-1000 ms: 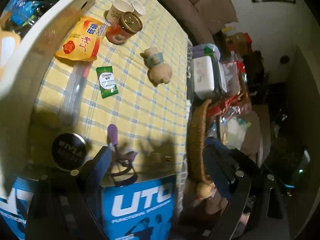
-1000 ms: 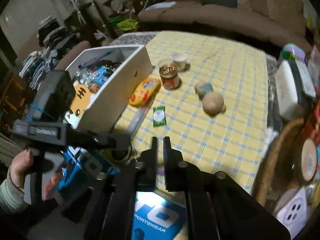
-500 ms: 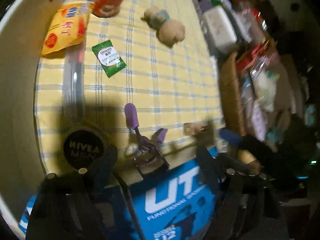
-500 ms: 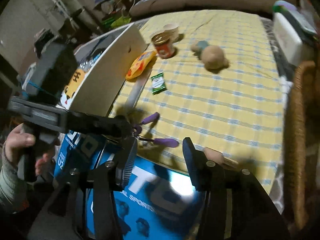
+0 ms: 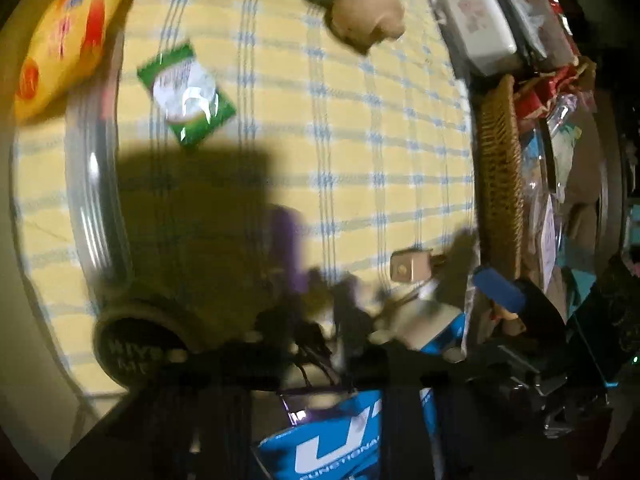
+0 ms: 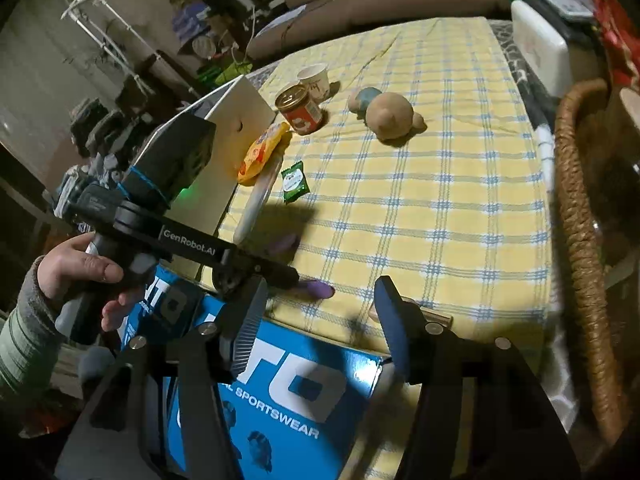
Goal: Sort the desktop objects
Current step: 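Close the left tool on the purple-handled clip on the tablecloth, then carry the purple clip over the white box and open the left tool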
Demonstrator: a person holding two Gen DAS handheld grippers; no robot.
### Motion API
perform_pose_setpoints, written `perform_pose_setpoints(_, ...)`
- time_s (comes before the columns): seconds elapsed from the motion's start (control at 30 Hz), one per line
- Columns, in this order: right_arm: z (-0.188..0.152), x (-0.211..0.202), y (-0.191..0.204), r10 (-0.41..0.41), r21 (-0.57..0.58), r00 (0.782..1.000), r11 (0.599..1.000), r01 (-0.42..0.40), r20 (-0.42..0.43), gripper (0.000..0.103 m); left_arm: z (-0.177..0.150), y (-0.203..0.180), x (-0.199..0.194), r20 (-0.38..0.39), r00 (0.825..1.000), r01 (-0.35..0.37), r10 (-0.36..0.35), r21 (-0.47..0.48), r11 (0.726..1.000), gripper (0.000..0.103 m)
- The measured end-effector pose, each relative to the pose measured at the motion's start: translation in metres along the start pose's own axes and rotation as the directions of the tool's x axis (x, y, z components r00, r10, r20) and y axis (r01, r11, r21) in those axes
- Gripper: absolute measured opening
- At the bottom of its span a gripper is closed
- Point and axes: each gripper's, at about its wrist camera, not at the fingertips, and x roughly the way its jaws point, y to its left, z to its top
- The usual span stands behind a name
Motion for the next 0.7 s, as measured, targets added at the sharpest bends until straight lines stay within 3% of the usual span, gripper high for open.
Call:
perform_pose_setpoints(0.23,0.002,0.005,0.006,-0.056,-0.054,0.998,0.997,0.056,-0.006,0.055,0.003,-0.010,-0.021,0.096,0.991,0.089,-0.088,-0.006,0.996,0.013)
perform_pose_setpoints(0.33,0.003,-0.002,0.008,-0.052,-0.049,0.999,0.997,0.053,0.013,0.066,0.000,-0.010,-0.047,0.155,0.975,0.162,-0.159,-0.005,0.987,0.013)
perform_pose_setpoints(0.4,0.006,-0.009,0.007,-0.017,-0.024,0.999,1.000,0.018,0.038,0.067,-0.005,-0.017,-0.066,0.203,0.959,0.194,-0.196,0.029,0.981,0.013)
perform_pose_setpoints(0.47,0.013,-0.015,0.004,0.102,0.056,0.992,0.993,-0.106,0.071,0.069,-0.016,-0.023,-0.085,0.255,0.939,0.222,-0.232,0.065,0.973,0.013)
perform_pose_setpoints(0.53,0.020,-0.019,-0.003,0.251,0.160,0.958,0.949,-0.272,0.140,0.069,-0.028,-0.026,-0.104,0.318,0.913,0.237,-0.256,0.100,0.966,0.013)
perform_pose_setpoints(0.6,0.027,-0.020,-0.006,0.377,0.245,0.900,0.872,-0.424,0.218,0.069,-0.037,-0.021,-0.119,0.356,0.887,0.275,-0.295,0.107,0.956,0.013)
perform_pose_setpoints(0.7,0.035,-0.011,0.005,0.442,0.293,0.866,0.817,-0.497,0.236,0.065,-0.047,-0.017,-0.140,0.417,0.851,0.298,-0.318,0.114,0.948,0.013)
